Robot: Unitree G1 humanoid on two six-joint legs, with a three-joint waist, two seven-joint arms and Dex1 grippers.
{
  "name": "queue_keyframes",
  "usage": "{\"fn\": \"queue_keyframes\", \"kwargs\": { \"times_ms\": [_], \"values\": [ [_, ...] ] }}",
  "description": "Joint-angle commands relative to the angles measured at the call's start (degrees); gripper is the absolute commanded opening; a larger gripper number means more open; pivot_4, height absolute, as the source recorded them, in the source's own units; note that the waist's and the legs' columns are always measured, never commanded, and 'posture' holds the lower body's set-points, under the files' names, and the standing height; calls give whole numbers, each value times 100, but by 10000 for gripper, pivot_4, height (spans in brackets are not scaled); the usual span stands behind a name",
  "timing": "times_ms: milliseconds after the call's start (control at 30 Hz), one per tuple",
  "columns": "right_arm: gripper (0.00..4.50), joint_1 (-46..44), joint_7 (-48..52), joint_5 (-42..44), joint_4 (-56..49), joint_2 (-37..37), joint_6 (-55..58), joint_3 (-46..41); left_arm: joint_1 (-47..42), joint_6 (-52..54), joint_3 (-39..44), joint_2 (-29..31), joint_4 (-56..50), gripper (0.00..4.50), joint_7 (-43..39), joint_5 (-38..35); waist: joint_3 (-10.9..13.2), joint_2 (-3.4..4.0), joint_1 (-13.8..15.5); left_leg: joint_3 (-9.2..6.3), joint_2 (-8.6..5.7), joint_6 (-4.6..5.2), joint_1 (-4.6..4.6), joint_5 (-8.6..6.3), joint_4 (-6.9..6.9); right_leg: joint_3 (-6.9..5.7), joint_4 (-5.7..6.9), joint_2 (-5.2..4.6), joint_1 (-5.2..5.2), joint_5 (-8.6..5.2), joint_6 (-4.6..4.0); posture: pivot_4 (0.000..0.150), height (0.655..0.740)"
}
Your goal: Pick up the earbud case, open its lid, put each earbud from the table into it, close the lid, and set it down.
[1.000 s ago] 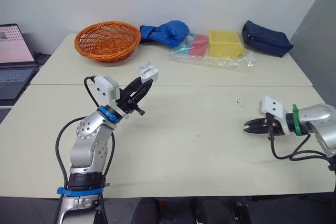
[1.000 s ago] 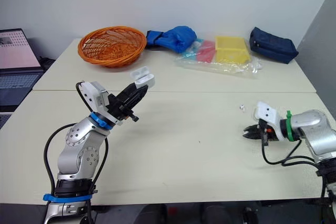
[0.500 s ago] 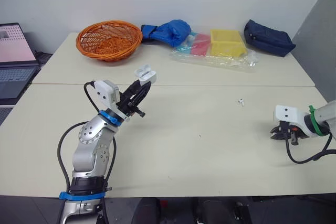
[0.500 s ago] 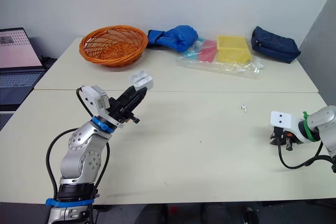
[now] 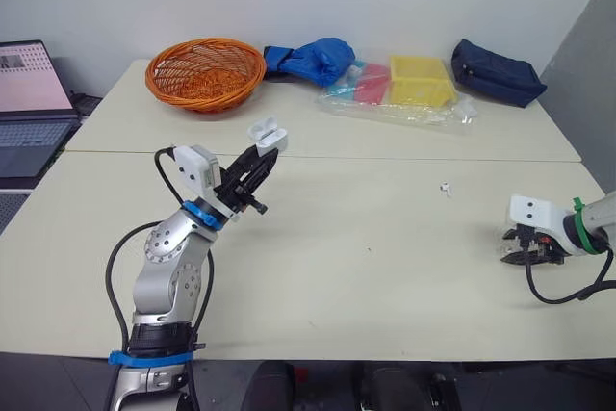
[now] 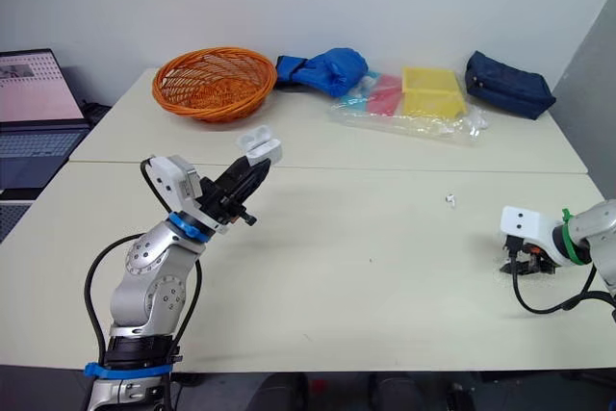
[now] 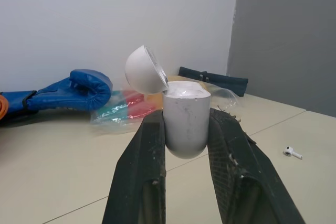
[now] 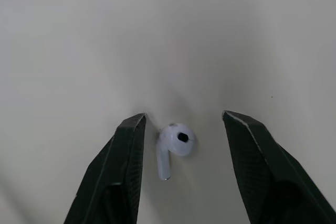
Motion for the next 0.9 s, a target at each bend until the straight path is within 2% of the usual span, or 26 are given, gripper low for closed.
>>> {"fn": "queue_keyframes", "kwargs": {
  "times_ms": [33,900],
  "values": [
    [23745,133,122,-108,80,-84,199,53,-88,-37,-9,-4,-219,7317,8,-72,0,-1,4,0,0,0,0,0,1,0,0,0,2,0,0,1500,7400],
    [23745,-396,131,-705,428,10,46,467,82,-172,-50,-124,-276,7317,111,7,-1,-1,13,3,-4,0,3,0,17,5,-1,-6,10,10,14,1500,7400]
  ]
}}
